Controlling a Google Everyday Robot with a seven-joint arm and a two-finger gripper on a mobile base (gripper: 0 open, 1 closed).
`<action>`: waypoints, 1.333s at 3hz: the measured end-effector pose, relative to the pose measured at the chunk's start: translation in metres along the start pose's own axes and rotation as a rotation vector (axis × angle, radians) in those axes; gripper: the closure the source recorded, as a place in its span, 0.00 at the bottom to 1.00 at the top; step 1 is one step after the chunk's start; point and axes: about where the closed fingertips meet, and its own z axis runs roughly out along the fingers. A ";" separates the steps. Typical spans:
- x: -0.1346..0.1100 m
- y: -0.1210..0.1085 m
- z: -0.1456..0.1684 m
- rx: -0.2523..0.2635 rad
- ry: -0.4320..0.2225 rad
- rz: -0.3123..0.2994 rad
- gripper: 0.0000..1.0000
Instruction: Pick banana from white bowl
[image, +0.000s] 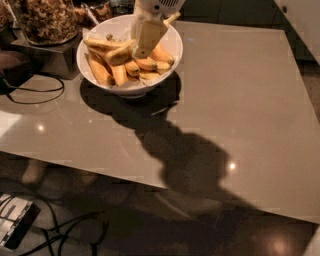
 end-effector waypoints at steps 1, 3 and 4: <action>-0.009 0.010 0.001 -0.020 0.006 -0.020 1.00; -0.037 0.047 0.002 -0.049 -0.062 -0.054 1.00; -0.038 0.048 0.003 -0.051 -0.064 -0.055 1.00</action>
Offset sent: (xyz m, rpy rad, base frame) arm -0.0615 0.0314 -0.0219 0.0168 0.0513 0.0856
